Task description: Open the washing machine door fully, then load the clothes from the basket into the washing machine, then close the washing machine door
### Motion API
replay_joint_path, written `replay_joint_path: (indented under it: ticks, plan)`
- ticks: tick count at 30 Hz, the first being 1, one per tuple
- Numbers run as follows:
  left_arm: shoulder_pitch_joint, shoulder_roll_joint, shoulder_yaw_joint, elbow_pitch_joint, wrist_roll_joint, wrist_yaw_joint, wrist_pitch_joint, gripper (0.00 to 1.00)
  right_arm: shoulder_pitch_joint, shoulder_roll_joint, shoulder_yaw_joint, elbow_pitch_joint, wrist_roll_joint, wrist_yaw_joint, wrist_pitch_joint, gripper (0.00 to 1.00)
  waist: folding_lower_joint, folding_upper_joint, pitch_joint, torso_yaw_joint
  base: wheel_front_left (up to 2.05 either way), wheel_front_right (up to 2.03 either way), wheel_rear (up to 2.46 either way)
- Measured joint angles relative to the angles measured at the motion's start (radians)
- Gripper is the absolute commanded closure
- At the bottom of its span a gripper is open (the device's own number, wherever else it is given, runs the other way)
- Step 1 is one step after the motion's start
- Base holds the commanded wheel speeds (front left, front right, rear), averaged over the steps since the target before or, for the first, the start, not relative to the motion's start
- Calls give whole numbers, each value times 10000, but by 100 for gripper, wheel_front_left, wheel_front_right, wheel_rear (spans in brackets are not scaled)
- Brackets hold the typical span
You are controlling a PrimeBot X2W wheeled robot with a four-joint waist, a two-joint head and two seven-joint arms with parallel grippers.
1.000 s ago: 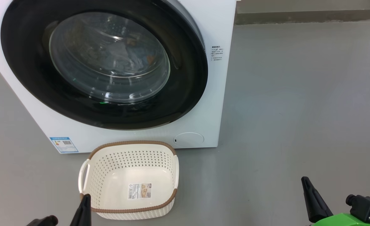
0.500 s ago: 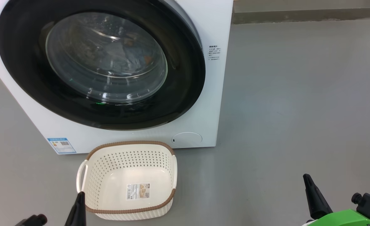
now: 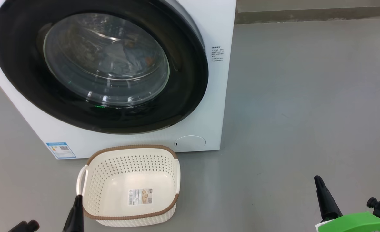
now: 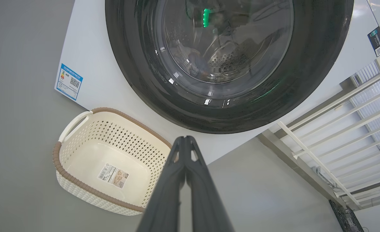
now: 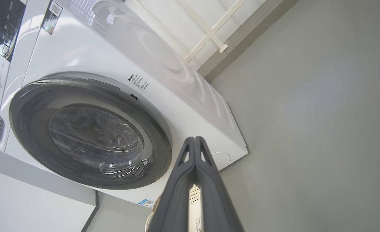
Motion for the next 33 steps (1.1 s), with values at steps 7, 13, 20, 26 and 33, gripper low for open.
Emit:
replay_joint_path:
  ticks: [7,13,20,26,33]
  plan:
    - [-27,-50,159,25,-792,-79,180,100,-13,0,-50,92,805,0,171,100,0,0,9,-47,0,0,0]
    - [-204,-84,305,54,-1469,-90,318,100,-57,-2,-79,184,1461,-2,293,100,0,0,17,-89,0,0,0]
    - [-207,-134,443,90,-2261,-174,529,100,-220,-2,-104,265,2194,-2,439,100,-1,0,27,-136,0,0,0]
    - [-253,-150,593,115,-2917,-178,646,100,-273,-4,-134,339,2861,-2,550,100,-1,0,34,-176,0,0,0]
    - [-407,-186,736,151,-3664,-251,848,100,-379,-6,-159,435,3749,-2,700,100,-1,0,43,-224,0,0,0]
